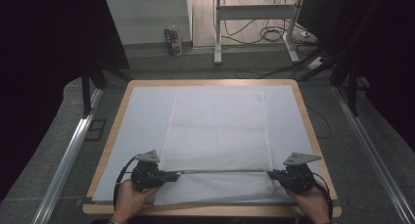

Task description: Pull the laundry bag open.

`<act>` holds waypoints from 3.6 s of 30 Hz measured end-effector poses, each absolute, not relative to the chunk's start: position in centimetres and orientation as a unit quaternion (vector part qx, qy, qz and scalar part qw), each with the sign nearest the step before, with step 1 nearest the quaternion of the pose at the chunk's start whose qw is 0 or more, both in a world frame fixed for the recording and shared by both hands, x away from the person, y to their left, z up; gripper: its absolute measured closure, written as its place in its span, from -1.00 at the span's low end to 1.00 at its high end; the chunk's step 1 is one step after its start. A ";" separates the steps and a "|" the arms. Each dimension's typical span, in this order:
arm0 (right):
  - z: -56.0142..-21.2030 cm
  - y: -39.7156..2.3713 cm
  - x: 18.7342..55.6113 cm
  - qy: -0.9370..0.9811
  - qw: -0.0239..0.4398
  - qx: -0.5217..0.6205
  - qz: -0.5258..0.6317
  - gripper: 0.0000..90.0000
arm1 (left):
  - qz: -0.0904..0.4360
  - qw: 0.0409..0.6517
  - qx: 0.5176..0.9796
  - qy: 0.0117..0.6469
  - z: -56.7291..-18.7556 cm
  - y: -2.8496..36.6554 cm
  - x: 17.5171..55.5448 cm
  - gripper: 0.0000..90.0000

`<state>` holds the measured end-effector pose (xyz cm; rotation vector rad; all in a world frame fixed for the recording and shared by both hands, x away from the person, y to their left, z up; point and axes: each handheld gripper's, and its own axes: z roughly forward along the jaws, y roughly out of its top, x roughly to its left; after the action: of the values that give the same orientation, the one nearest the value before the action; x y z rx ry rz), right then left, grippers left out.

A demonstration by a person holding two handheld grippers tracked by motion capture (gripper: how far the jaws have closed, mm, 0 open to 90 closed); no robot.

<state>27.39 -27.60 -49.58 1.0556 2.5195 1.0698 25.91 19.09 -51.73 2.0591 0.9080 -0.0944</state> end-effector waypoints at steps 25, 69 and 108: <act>-49.7 -27.8 27.4 0.855 0.103 0.365 0.355 0.91 | -0.020 0.428 0.817 0.386 -51.8 21.5 25.0 0.95; -50.1 -28.2 27.2 0.854 0.092 0.384 0.338 0.91 | 0.034 0.382 0.813 0.438 -52.1 24.4 24.0 0.95; -49.0 -28.0 25.6 0.841 0.167 0.354 0.374 -0.73 | 0.173 0.362 0.823 0.402 -51.4 22.5 22.1 -0.82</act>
<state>25.64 -28.01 -48.97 1.0071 2.3939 1.0644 22.06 22.49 -51.41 2.1184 1.0355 0.4467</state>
